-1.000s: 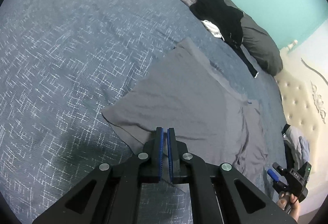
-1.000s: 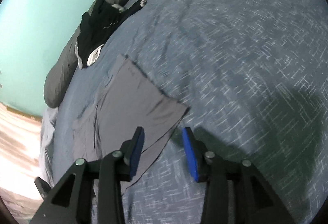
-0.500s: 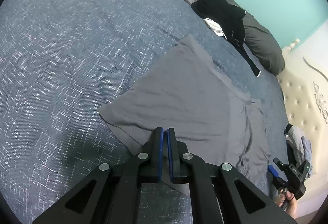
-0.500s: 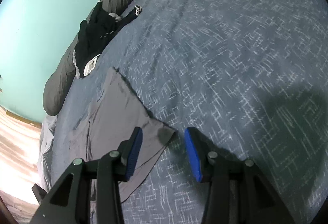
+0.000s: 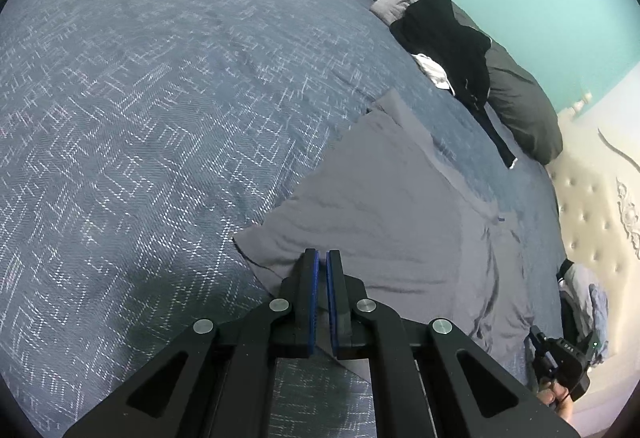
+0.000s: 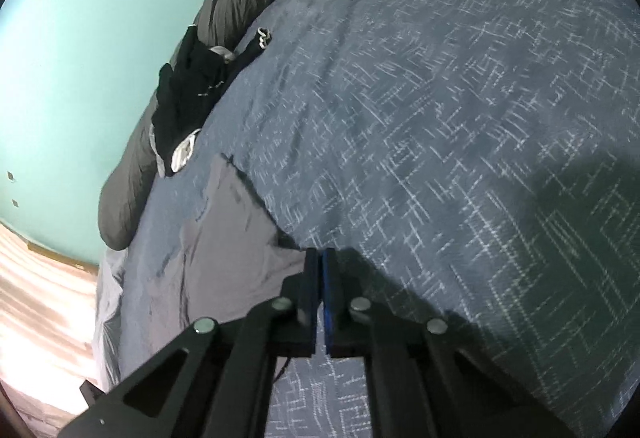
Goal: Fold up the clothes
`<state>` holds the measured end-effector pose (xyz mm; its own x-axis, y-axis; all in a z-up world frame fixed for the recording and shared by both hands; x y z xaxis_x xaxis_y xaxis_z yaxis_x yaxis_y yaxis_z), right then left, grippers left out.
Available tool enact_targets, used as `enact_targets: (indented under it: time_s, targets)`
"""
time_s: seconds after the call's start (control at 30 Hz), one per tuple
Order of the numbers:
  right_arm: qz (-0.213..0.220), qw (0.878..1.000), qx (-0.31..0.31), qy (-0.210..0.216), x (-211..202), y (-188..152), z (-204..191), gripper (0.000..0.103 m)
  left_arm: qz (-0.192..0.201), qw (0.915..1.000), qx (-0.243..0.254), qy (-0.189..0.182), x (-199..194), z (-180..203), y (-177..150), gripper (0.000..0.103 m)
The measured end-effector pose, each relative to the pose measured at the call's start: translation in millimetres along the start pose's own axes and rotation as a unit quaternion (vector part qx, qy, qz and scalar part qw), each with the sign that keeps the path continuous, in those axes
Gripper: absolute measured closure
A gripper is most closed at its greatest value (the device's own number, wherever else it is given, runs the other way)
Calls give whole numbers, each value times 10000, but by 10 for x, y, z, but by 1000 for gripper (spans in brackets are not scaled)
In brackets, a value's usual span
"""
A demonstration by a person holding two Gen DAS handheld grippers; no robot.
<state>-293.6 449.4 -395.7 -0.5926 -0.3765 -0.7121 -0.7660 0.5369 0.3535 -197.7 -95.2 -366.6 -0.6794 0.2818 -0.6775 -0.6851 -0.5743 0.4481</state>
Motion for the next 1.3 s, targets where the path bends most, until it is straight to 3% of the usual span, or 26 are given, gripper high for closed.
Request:
enact_targets:
  time_s: [0.33, 0.6, 0.73, 0.93, 1.07, 1.3]
  targets:
    - [-54, 9993, 360, -32, 26, 7, 134, 102, 186, 9996, -135, 159, -90, -110, 45, 98]
    - [-123, 9987, 493, 15, 80, -9, 135, 102, 252, 9989, -248, 299, -141, -257, 72, 70]
    - [-128, 9984, 549, 33, 76, -21, 124, 102, 196, 9993, -156, 290, -126, -251, 60, 70]
    - [-111, 9981, 609, 41, 81, -32, 124, 101, 155, 9993, 10, 342, -101, -220, 64, 71]
    - [-127, 9982, 588, 39, 93, -27, 121, 101, 90, 9992, 120, 358, -37, -175, 83, 93]
    - [-142, 9983, 567, 52, 89, -22, 128, 101, 60, 9994, 247, 252, -18, -71, 75, 98]
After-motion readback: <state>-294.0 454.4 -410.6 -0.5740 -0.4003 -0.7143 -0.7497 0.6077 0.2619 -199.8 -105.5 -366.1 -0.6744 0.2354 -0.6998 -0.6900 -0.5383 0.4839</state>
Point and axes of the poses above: each gripper's, at about its wrist camera, not at the fingertips, and x roughly the way its jaws point, z to its right, y to its top, the point moved 1 cm from there along x, roughly the way its jaws point, and after that the axes turned 7 degrees about -y, right-handed, at the moved point
